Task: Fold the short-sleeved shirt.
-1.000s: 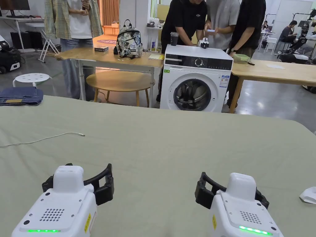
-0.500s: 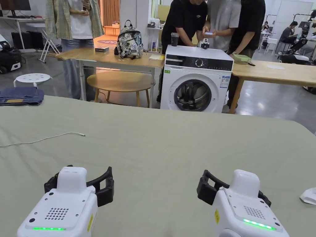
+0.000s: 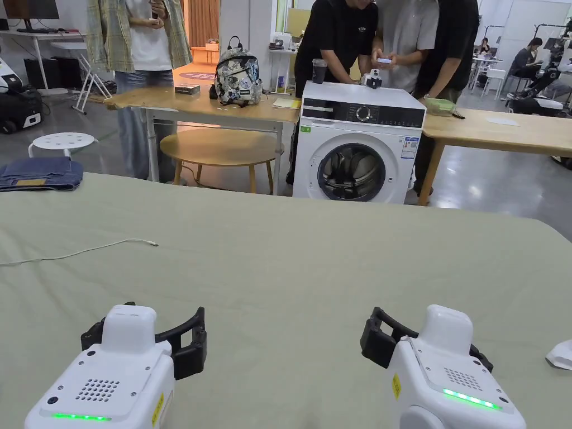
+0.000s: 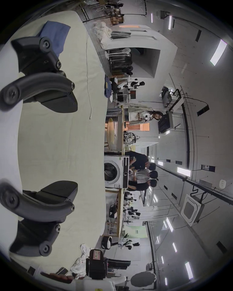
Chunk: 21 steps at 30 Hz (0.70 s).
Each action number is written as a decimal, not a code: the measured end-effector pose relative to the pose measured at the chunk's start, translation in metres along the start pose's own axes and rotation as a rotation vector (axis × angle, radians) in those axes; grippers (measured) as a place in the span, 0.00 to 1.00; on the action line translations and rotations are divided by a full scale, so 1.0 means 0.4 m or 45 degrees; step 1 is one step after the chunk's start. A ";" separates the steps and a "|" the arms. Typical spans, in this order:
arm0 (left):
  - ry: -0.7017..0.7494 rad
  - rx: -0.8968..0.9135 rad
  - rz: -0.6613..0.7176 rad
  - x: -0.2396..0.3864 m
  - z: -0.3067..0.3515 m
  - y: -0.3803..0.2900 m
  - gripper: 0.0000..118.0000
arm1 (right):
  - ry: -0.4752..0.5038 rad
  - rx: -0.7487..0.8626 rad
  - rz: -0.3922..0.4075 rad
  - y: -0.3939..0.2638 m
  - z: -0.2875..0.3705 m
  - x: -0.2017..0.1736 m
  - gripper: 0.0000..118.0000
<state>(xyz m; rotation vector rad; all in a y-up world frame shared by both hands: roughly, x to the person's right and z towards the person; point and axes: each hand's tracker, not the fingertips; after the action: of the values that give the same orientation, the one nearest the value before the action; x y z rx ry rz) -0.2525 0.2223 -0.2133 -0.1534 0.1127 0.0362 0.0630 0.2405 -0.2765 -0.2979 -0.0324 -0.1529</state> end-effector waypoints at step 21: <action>-0.012 -0.001 0.027 -0.009 -0.009 0.004 0.76 | -0.031 0.001 0.126 0.010 0.020 -0.044 0.86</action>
<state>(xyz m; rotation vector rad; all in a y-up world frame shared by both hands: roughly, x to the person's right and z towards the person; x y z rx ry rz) -0.2565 0.2232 -0.2165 -0.1529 0.1052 0.0579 0.0461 0.2492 -0.2711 -0.3002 -0.0415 -0.0514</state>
